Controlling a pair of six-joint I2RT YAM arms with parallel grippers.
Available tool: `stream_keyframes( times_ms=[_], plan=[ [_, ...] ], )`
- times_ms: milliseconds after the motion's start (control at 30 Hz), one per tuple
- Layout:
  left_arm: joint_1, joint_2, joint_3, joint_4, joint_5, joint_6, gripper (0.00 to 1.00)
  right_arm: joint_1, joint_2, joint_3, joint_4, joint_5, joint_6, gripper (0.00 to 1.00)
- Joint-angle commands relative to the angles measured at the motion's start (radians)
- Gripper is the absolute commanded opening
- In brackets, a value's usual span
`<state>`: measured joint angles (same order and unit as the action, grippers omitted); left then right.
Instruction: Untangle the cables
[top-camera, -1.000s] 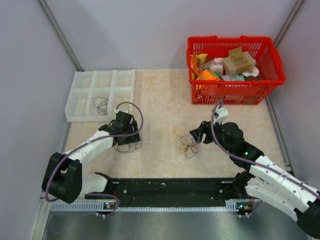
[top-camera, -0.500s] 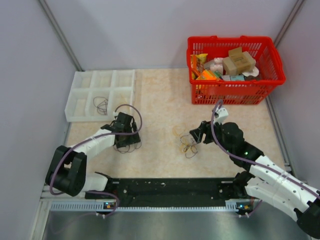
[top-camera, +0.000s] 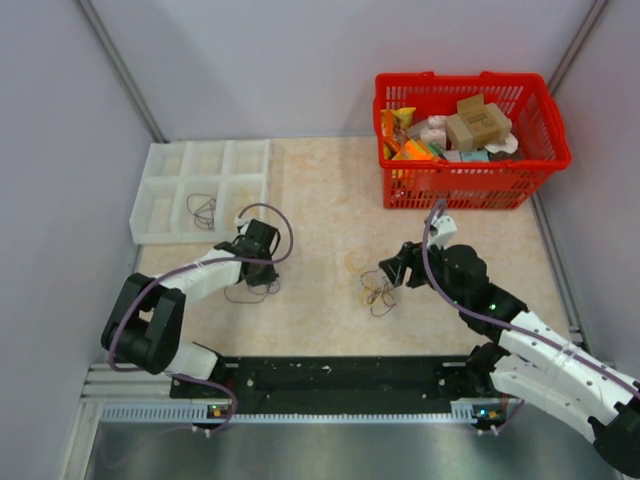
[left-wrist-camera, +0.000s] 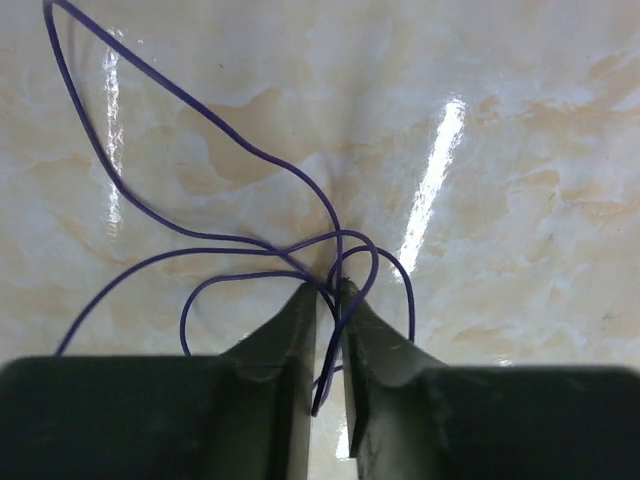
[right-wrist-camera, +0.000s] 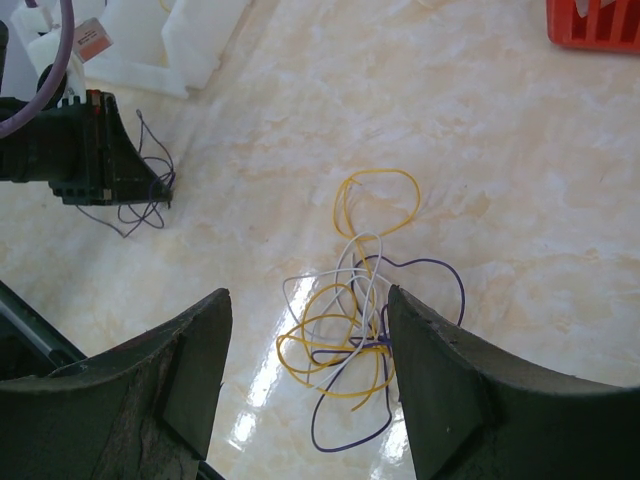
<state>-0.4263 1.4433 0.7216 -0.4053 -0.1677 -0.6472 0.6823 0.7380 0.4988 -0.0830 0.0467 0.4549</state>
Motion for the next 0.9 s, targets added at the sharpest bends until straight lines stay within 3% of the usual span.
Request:
stream_keyframes(
  times_ms=[0, 33, 267, 533, 733, 867],
  plan=[
    [-0.019, 0.011, -0.001, -0.018, 0.005, 0.001, 0.09, -0.013, -0.005, 0.021, 0.032, -0.008, -0.002, 0.64],
    [-0.02, 0.002, 0.002, -0.015, 0.007, 0.001, 0.0, -0.012, -0.006, 0.021, 0.032, -0.008, -0.004, 0.64],
    [-0.008, -0.141, 0.032, -0.01, 0.011, 0.043, 0.0, -0.013, -0.035, 0.017, 0.023, 0.002, -0.012, 0.64],
    [0.113, -0.342, 0.166, -0.075, -0.013, 0.076, 0.0, -0.017, -0.037, 0.026, 0.022, -0.007, -0.016, 0.64],
    [0.282, -0.299, 0.389, -0.133, 0.004, 0.096, 0.0, -0.017, -0.035, 0.029, 0.04, -0.027, -0.012, 0.64],
    [0.414, -0.213, 0.504, -0.087, 0.109, 0.109, 0.0, -0.017, -0.042, 0.03, 0.043, -0.041, -0.009, 0.64]
  ],
)
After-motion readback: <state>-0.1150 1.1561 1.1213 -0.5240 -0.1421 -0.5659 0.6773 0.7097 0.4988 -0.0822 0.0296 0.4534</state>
